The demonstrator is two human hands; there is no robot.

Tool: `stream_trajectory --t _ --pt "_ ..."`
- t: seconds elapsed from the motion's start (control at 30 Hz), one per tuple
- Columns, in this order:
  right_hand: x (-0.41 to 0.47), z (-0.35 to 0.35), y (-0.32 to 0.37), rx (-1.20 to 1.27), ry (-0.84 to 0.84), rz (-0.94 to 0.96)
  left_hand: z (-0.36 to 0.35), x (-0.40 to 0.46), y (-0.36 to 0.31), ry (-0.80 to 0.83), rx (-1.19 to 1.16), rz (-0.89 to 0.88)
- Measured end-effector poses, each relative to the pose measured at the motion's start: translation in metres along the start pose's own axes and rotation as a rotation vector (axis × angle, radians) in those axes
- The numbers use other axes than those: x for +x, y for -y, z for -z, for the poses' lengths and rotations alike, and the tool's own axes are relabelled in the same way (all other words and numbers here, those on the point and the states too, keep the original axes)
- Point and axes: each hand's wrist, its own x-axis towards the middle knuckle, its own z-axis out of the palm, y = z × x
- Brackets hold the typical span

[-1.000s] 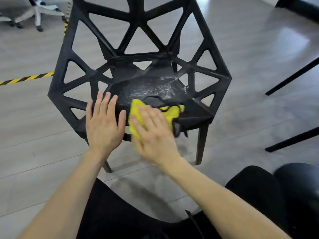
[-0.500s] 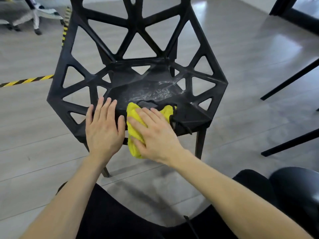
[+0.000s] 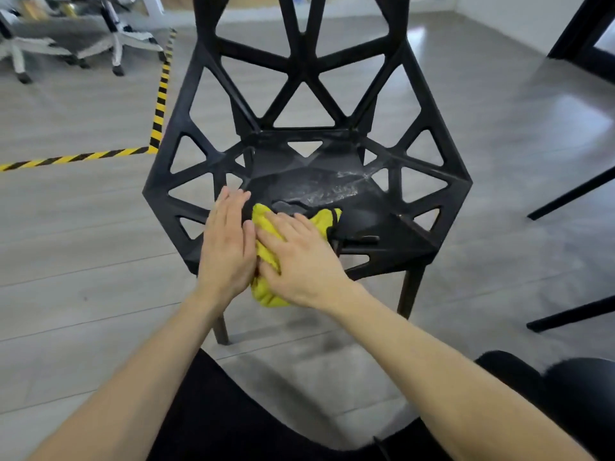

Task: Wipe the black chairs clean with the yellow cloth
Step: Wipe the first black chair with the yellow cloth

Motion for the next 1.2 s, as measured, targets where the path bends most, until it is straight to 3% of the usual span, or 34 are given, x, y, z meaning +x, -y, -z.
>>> stream_trajectory --t 0.1,0.27,0.37,0.53,0.6,0.67,0.73,0.83,0.93,1.07,1.13,1.2 --pt "0.004 0.005 -0.043 0.035 0.089 -0.019 0.023 0.032 0.028 -0.031 0.284 -0.143" --pt "0.015 0.048 -0.186 -0.309 0.248 -0.497 0.037 0.087 0.085 0.26 0.804 -0.242" --pt "0.027 0.043 -0.138 -0.305 0.235 -0.508 0.028 0.079 0.092 0.212 0.724 -0.26" --pt "0.051 -0.007 0.023 0.013 0.167 -0.053 0.026 0.074 0.088 0.115 0.676 -0.241" --pt "0.053 -0.012 0.021 0.062 0.193 -0.003 0.029 0.071 0.086 0.084 0.65 -0.247" --pt "0.054 -0.002 -0.027 0.078 0.24 -0.014 0.031 0.064 0.078 0.073 0.631 -0.246" --pt "0.059 0.013 -0.103 -0.026 0.345 -0.198 0.028 0.051 0.069 0.06 0.605 -0.216" --pt "0.066 0.031 -0.194 -0.272 0.338 -0.475 0.023 0.043 0.064 0.009 0.585 -0.2" --pt "0.075 0.016 -0.137 -0.223 0.301 -0.45 0.022 0.042 0.065 -0.006 0.522 -0.199" --pt "0.073 -0.001 0.001 0.041 0.331 -0.031 0.026 0.041 0.073 -0.081 0.276 -0.16" --pt "0.067 0.0 0.011 0.094 0.306 0.03 0.033 0.042 0.072 -0.125 0.124 -0.156" --pt "0.072 0.002 -0.025 0.115 0.335 -0.019 0.051 0.054 0.069 -0.16 0.126 -0.193"
